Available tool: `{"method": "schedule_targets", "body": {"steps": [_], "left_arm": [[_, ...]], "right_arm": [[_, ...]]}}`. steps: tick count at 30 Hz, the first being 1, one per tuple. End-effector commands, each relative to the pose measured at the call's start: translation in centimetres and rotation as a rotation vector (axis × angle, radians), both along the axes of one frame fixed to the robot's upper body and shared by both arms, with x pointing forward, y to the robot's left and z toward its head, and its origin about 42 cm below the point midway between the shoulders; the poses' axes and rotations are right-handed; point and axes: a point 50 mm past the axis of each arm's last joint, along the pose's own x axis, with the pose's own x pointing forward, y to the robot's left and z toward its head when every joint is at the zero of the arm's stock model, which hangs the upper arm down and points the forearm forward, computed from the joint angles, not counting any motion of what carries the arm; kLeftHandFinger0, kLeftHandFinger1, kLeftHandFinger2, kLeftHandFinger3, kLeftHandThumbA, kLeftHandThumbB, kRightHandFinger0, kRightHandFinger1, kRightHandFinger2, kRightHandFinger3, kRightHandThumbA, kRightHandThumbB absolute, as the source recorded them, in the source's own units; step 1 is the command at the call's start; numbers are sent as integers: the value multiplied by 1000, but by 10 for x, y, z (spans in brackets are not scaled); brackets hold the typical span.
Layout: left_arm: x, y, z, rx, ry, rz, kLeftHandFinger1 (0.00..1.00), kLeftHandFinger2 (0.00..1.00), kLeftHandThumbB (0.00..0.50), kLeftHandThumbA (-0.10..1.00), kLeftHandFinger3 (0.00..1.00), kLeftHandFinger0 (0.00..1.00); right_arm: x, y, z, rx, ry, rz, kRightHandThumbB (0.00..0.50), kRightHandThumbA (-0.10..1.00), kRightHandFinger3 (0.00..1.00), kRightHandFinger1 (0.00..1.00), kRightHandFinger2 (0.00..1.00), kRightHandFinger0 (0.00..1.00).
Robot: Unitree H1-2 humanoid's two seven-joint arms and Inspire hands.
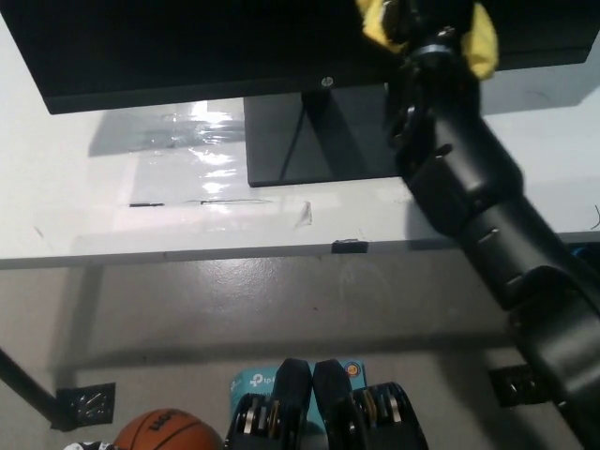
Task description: The robot uses its right hand to pick up the cloth kept in the middle of the desk and use it to wipe the monitor in the middle of the desk by swiping its screen twice
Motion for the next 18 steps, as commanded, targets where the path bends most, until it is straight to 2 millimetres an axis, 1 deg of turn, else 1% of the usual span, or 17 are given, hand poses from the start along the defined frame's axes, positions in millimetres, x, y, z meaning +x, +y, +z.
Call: {"method": "schedule_targets", "body": {"steps": [1,2,3,4,5,7,8,9,10,11,12,13,14,15,16,17,18], "left_arm": [[4,3,7,10,-25,-29,552,704,345,452,809,510],[4,3,7,6,-23,-25,552,702,351,445,803,513],[4,3,7,1,-16,-19,554,706,346,431,817,516],[4,3,7,1,-17,-23,557,710,340,434,821,519],[5,2,7,-2,-14,-24,559,712,341,434,822,520],[5,1,7,13,-13,-21,559,712,350,441,829,521],[6,0,6,13,-13,-22,558,712,350,441,831,521],[6,0,6,11,-13,-22,555,705,356,445,824,523],[5,1,7,7,-12,-21,556,704,350,440,822,526],[5,1,7,7,-12,-18,550,696,354,427,818,522],[5,1,7,5,-16,-19,544,689,349,420,810,511],[5,3,7,4,-19,-21,543,688,348,420,808,506],[4,3,7,1,-16,-18,546,691,350,419,808,505],[3,4,7,0,-14,-16,548,695,340,412,808,504],[3,4,7,1,-14,-15,548,696,338,408,808,503],[3,5,7,4,-17,-17,544,697,337,418,813,498],[2,5,7,12,-19,-19,550,705,331,422,820,512]], "right_arm": [[-6,39,48,-9,-80,72,149,-100,240,1,320,0],[-7,43,47,-12,-74,77,158,-100,226,0,323,0],[-7,49,46,-22,-73,81,167,-100,221,0,308,0],[-8,52,46,-29,-66,88,145,-100,198,0,307,0],[-9,56,44,-34,-63,95,148,-100,248,8,343,0],[-12,64,43,-37,-63,107,157,-100,252,10,348,0],[-12,64,42,-38,-63,107,155,-100,250,8,348,0],[-13,68,41,-37,-66,111,113,-100,214,0,320,0],[-15,74,39,-37,-71,119,84,-100,206,11,339,0],[-15,76,37,-43,-73,118,50,-100,170,18,344,0],[-15,76,37,-46,-74,117,44,-100,138,10,340,0],[-15,75,36,-44,-80,120,50,-100,125,1,338,0],[-15,73,35,-37,-78,119,78,-100,151,0,346,0],[-15,72,35,-30,-80,119,115,-100,139,0,327,0],[-15,71,34,-24,-86,121,126,-100,135,0,327,0],[-15,68,34,-34,-91,122,158,-100,241,21,355,0],[-15,59,32,-48,-89,123,173,-100,219,6,339,0]]}}
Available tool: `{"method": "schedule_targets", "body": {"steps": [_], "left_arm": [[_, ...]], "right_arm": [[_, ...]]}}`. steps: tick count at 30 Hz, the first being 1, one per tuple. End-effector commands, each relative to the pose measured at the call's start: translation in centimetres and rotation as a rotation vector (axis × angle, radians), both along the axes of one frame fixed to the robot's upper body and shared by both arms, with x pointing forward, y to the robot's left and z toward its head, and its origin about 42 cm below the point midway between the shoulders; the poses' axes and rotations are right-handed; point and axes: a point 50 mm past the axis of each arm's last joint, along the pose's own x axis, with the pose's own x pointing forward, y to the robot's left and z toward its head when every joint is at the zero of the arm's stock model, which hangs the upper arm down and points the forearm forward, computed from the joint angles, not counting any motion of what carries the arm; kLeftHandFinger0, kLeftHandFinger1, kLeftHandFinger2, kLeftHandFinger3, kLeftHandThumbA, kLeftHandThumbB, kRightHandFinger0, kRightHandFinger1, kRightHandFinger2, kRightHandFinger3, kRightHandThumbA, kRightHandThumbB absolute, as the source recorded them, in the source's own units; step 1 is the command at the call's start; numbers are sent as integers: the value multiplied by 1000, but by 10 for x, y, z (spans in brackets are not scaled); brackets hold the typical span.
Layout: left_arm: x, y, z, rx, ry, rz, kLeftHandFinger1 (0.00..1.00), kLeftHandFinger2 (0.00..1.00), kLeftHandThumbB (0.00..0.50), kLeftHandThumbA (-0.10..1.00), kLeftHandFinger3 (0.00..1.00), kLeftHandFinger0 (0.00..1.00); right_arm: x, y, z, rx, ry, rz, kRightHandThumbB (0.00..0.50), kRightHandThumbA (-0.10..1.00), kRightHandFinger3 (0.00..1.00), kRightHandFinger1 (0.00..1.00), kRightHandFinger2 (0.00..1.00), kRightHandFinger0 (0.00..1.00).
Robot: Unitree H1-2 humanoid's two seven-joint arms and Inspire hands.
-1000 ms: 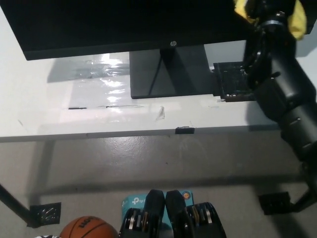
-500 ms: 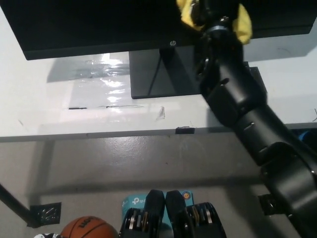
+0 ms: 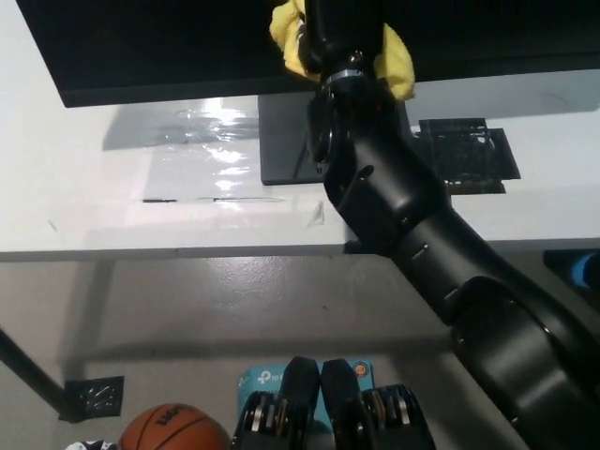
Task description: The robot uses its right hand to pick up the cloth kept in the middle of the desk and use it to wipe the monitor in the middle of the desk by swiping its screen twice
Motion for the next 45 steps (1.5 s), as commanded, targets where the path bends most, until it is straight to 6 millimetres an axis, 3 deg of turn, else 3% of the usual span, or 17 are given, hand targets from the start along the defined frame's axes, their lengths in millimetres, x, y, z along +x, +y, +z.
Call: {"method": "schedule_targets", "body": {"steps": [1,7,9,11,14,15,17,20,23,24,27,32,40,41,42,43,45], "left_arm": [[1,6,7,15,-22,-14,555,713,341,434,826,521],[1,6,5,3,-35,-5,542,691,338,410,815,522],[0,6,4,-7,-36,-6,540,685,335,405,813,517],[0,6,6,9,-26,1,553,699,336,417,824,538],[2,6,8,20,-33,-10,567,719,327,432,834,566],[2,6,8,3,-43,-4,555,707,337,411,821,554],[3,8,10,17,-50,-8,553,703,334,430,821,548],[2,8,10,8,-55,-1,546,691,332,410,824,534],[3,8,9,18,-57,2,545,683,328,417,830,528],[3,9,9,14,-54,5,556,696,320,415,838,528],[4,10,10,16,-61,-6,553,683,325,418,835,532],[4,11,11,20,-64,-4,547,681,317,421,822,522],[3,13,12,10,-64,4,543,680,322,410,814,513],[3,13,12,14,-73,-2,537,677,317,405,810,510],[5,13,13,18,-79,-6,522,667,320,409,811,497],[5,13,13,18,-79,-6,521,665,319,409,811,495],[5,13,15,-2,-81,8,512,647,316,369,798,491]], "right_arm": [[-2,-3,42,1,-126,36,196,-100,191,0,311,0],[-19,-40,28,-2,-142,54,99,-100,245,27,385,0],[-24,-49,22,-16,-137,61,121,-100,166,13,380,0],[-36,-71,8,-18,-148,66,45,-100,5,15,393,0],[-41,-89,-2,-31,-161,72,28,-100,44,56,450,0],[-47,-106,-14,-24,-143,81,3,-100,162,73,463,0],[-51,-116,-23,-22,-149,92,14,-100,78,92,474,0],[-57,-137,-41,-22,-127,88,44,-100,211,108,477,0],[-57,-150,-52,-31,-117,86,42,-100,144,116,487,0],[-55,-162,-61,-23,-100,75,117,-100,328,96,459,0],[-51,-180,-72,-45,-48,27,140,-100,438,141,460,0],[-36,-200,-83,-85,3,-46,101,-100,450,92,395,0],[-21,-221,-101,-86,118,-102,162,-100,540,86,284,0],[-20,-222,-103,-82,153,-114,138,-100,623,130,320,14],[-19,-221,-102,-88,211,-138,90,-10,962,447,651,260],[-19,-221,-102,-89,219,-140,95,-1,997,435,631,246],[-19,-216,-102,-91,295,-169,108,278,1000,943,1000,637]]}}
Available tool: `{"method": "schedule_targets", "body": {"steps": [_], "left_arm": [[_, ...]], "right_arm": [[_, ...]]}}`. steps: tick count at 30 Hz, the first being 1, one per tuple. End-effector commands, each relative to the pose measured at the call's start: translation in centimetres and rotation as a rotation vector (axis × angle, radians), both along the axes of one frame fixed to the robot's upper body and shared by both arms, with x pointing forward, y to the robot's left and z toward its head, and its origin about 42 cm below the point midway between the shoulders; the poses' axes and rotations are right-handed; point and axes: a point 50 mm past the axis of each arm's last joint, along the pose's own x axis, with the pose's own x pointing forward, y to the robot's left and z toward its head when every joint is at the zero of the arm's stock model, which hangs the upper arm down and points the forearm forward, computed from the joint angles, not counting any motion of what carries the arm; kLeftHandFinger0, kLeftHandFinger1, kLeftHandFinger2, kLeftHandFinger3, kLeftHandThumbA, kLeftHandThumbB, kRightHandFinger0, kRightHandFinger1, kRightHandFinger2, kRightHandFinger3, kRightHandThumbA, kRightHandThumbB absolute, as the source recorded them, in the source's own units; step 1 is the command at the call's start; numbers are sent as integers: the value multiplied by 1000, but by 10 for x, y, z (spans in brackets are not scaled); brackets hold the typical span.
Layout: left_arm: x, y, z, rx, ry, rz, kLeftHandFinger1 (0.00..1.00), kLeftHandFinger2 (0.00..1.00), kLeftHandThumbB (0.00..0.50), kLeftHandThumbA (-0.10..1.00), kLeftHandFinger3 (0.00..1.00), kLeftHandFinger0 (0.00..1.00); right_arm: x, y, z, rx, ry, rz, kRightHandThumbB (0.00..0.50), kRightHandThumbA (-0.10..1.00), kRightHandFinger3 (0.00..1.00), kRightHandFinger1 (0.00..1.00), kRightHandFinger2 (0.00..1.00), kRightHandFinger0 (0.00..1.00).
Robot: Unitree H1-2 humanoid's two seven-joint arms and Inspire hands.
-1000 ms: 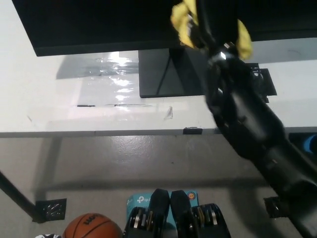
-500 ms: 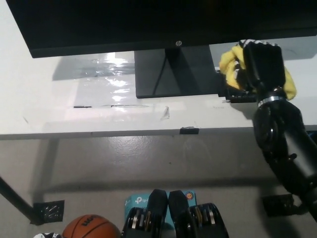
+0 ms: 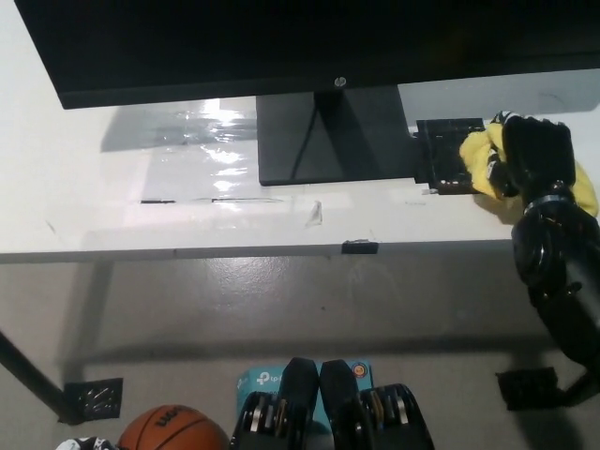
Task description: The robot uses its right hand to pick up the cloth kept in the middle of the desk and use it to wipe the monitor in the middle of the desk by swiping its screen twice
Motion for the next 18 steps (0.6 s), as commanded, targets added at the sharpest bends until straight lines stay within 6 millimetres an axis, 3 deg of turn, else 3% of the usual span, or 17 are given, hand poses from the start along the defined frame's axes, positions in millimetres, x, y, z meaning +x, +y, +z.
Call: {"method": "schedule_targets", "body": {"steps": [1,2,6,12,18], "left_arm": [[5,7,13,10,-48,-11,528,662,319,387,807,512],[5,7,13,11,-50,-14,532,663,316,385,808,512],[6,8,13,30,-44,-16,557,693,300,413,813,527],[6,8,13,32,-41,-13,531,675,316,413,809,504],[6,8,14,40,-45,-18,546,686,317,440,809,515]], "right_arm": [[15,8,40,31,68,-20,154,378,1000,1000,1000,835],[13,10,40,73,91,-15,276,451,1000,1000,1000,1000],[3,15,45,133,82,8,490,615,1000,1000,1000,1000],[-6,18,58,115,31,36,500,730,1000,1000,1000,1000],[-12,18,69,117,15,66,500,741,1000,1000,1000,1000]]}}
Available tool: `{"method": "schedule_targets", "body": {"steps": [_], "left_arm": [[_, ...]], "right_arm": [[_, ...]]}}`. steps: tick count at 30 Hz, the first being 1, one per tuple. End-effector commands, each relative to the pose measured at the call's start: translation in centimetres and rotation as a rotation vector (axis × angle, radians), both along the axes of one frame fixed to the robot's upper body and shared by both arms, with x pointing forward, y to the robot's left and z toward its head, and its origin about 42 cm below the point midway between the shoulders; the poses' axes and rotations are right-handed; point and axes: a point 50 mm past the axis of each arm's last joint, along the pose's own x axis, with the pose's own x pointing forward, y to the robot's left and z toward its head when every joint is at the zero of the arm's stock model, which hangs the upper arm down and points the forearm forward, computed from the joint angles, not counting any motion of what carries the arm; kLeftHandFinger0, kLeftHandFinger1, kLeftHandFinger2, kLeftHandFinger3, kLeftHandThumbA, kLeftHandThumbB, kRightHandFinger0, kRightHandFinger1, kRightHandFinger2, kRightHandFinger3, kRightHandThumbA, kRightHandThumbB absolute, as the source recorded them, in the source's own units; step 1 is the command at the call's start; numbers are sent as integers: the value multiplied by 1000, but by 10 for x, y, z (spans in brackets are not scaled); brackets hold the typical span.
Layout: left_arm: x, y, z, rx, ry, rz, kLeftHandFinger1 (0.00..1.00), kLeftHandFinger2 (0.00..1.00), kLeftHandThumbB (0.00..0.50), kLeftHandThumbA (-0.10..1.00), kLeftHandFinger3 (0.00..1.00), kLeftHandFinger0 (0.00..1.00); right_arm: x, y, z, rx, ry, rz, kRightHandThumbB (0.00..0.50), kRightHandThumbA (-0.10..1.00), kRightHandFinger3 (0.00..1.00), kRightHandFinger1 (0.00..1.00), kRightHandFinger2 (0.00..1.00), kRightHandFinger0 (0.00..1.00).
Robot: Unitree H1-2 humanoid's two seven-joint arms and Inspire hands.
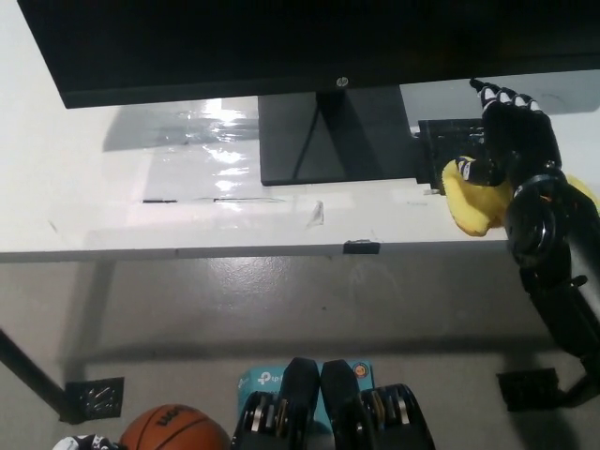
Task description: The robot uses its right hand to pick up the cloth kept in the middle of the desk and use it to wipe the monitor in the middle of the desk by swiping its screen twice
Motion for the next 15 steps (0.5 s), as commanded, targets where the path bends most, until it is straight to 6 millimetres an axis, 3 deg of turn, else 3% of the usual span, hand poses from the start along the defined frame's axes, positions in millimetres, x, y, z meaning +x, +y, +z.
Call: {"method": "schedule_targets", "body": {"steps": [1,6,8,11,13,14,15], "left_arm": [[4,7,11,27,-41,-14,549,685,317,424,798,511],[4,10,13,35,-57,-28,537,680,306,440,815,508],[6,11,15,38,-60,-25,531,672,315,445,811,502],[7,11,15,43,-60,-19,516,663,324,453,808,494],[9,12,15,36,-60,-17,510,656,333,459,794,485],[10,12,15,38,-59,-16,501,644,335,461,783,476],[9,11,16,45,-61,-21,501,645,331,472,779,470]], "right_arm": [[-1,-8,26,-7,-37,-8,500,739,1000,1000,1000,1000],[-2,-11,39,12,-67,-12,500,722,1000,1000,1000,1000],[-4,-13,46,25,-85,-9,500,765,1000,1000,1000,1000],[-17,-18,57,62,-111,13,500,762,1000,1000,1000,1000],[-37,-21,67,118,-179,29,500,667,1000,1000,1000,1000],[-50,-21,69,149,-202,38,463,631,1000,1000,1000,1000],[-76,-23,67,190,-277,44,419,561,1000,1000,1000,1000]]}}
